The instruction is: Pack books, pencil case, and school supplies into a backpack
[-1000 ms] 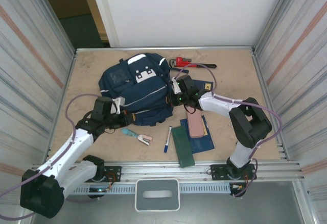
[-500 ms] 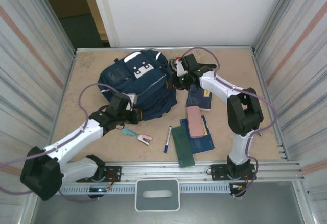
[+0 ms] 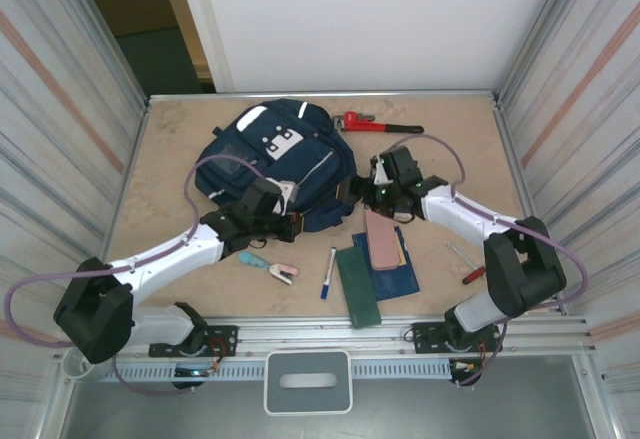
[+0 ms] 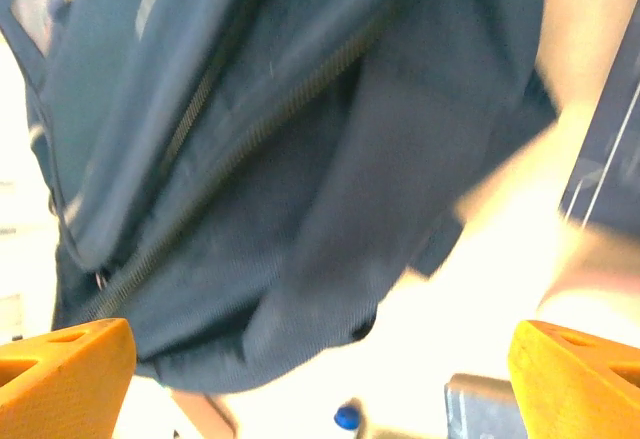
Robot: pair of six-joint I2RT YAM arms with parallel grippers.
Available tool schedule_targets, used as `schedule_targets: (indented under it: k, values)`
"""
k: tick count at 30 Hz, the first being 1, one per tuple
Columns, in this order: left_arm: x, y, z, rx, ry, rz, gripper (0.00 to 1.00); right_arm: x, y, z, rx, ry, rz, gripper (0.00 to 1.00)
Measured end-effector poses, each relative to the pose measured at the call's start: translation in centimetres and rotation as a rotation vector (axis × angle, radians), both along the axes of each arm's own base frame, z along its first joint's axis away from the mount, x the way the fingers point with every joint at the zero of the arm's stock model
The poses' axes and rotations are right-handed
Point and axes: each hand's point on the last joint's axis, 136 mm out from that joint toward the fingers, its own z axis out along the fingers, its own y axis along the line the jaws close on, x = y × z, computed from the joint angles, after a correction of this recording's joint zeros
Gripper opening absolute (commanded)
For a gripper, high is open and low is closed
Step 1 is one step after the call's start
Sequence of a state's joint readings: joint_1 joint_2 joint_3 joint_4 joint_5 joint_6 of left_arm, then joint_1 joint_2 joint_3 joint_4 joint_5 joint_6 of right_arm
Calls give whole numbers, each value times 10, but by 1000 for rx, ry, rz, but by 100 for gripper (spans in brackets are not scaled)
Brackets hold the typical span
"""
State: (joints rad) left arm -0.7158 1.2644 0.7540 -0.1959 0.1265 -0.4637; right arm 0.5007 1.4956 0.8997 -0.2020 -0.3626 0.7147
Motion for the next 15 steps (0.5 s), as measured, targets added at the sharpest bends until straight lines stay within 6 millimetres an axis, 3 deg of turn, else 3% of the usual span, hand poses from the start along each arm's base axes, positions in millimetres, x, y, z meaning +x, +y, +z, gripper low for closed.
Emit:
schedule_targets:
  k: [3, 5, 6, 9, 11, 15]
  values:
    - [2, -1, 2, -5, -11, 4, 0, -14, 20, -8, 24, 22, 17, 91]
    - [2, -1, 2, -5, -15, 4, 0, -14, 31, -9, 48, 21, 15, 84]
    - [2, -1, 2, -4, -16, 4, 0, -11, 34, -10, 60, 20, 5, 78]
    - [2, -1, 3, -1, -21, 7, 0, 0, 39, -15, 87, 15, -29, 42]
    - [3, 2, 5, 4, -32, 17, 0, 6, 39, -16, 105, 14, -51, 24]
    - [5, 16, 8, 56, -70, 64, 0, 12, 38, -6, 141, -8, -50, 8]
